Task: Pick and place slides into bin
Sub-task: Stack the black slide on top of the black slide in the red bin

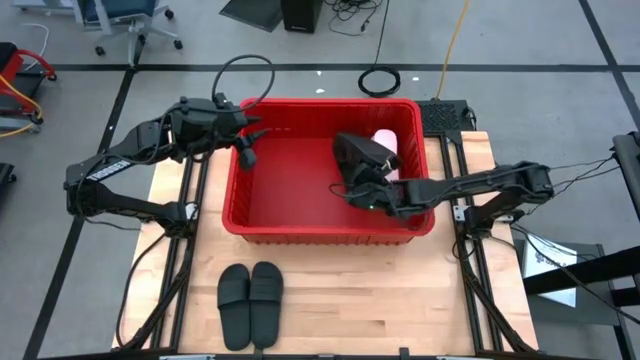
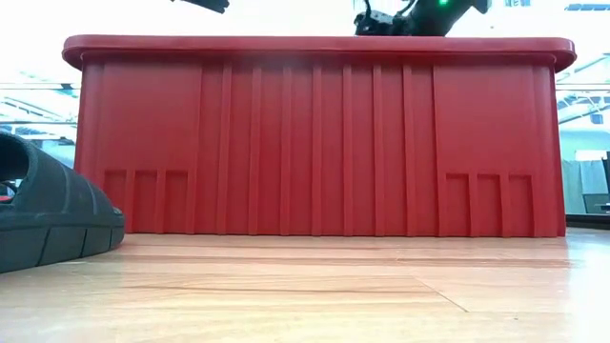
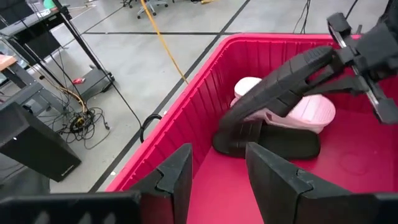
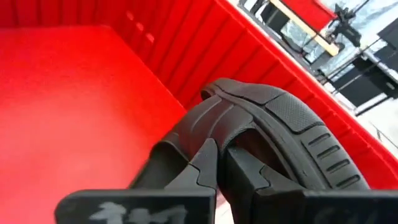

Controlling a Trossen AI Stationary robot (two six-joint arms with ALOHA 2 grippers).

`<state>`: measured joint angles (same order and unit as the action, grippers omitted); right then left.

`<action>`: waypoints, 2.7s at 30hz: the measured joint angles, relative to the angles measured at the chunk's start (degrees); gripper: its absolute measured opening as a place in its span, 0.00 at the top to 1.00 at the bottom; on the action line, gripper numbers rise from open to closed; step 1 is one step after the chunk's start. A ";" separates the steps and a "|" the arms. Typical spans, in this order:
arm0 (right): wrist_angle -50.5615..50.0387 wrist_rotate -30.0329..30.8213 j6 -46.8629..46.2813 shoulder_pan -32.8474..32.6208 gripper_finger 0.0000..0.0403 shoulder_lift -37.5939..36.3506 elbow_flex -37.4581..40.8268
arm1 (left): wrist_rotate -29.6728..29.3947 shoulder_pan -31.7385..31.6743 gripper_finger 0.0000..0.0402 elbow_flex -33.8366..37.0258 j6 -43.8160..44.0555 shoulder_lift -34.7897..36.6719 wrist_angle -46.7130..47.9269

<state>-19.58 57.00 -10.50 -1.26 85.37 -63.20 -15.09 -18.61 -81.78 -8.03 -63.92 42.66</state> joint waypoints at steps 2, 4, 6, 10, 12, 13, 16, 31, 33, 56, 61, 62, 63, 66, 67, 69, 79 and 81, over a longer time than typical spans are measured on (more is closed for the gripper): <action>-0.49 0.00 1.26 0.75 0.99 0.86 -0.45 | 0.00 0.00 0.63 0.00 -1.24 0.00 0.45; -0.51 -0.40 2.32 1.53 0.99 1.82 -0.61 | 0.01 0.00 0.63 0.00 -2.07 0.00 0.94; -0.52 -3.18 3.42 2.45 0.99 2.57 -0.85 | 0.00 0.00 0.63 0.00 -2.19 0.00 1.62; -2.62 -6.38 3.26 3.43 0.99 4.12 -1.03 | 0.02 0.00 0.63 0.02 -2.11 0.00 2.72; -4.22 -7.98 2.30 3.92 0.99 5.04 -0.92 | 0.09 0.00 0.63 0.02 -2.00 0.00 2.85; -4.06 -9.07 2.16 4.18 0.99 5.50 -0.92 | 0.09 0.00 0.63 0.02 -2.00 0.00 2.92; -3.57 -12.99 1.29 4.78 0.98 6.64 -1.03 | 0.15 0.00 0.63 0.02 -2.17 0.00 2.98; -2.44 -21.25 -2.34 5.07 0.86 7.30 -0.92 | 0.19 0.00 0.63 0.02 -2.26 0.00 2.98; -1.85 -21.52 -2.37 5.07 0.85 6.86 -0.92 | 0.17 0.00 0.63 0.02 -2.26 0.00 2.98; -7.46 -42.50 -7.44 4.99 0.20 2.93 -0.92 | 0.17 0.00 0.63 0.02 -2.19 -0.01 2.97; -15.39 -41.49 -9.91 4.85 0.12 -1.30 -0.92 | 0.15 0.00 0.63 0.02 -1.99 0.25 2.95; -16.90 -40.65 -9.99 4.85 0.12 -2.27 -0.92 | 0.15 0.00 0.63 0.02 -2.01 0.31 2.90; -17.92 -40.61 -9.87 4.91 0.12 -3.29 -0.90 | 0.15 0.00 0.63 0.02 -1.99 0.31 2.90; -18.69 -42.69 -9.83 5.47 0.12 -6.10 -0.90 | 0.15 0.00 0.63 0.02 -2.02 0.28 2.92; -18.98 -43.82 -9.83 5.62 0.12 -6.90 -0.90 | 0.15 0.00 0.63 0.02 -2.00 0.28 2.92; -20.11 -44.81 -10.13 5.62 0.13 -7.96 -0.90 | 0.14 0.00 0.63 0.02 -1.98 0.31 2.92; -23.82 -45.40 -17.12 4.90 0.14 -8.36 -0.85 | 0.13 0.00 0.63 0.02 -1.03 0.31 2.96; -19.72 -47.84 -16.37 4.90 0.14 -8.36 -0.85 | 0.13 0.00 0.63 0.02 -0.99 0.31 2.96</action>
<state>-39.30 9.16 -26.86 3.64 77.01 -64.05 -14.96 -18.61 -81.76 -9.02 -63.61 45.63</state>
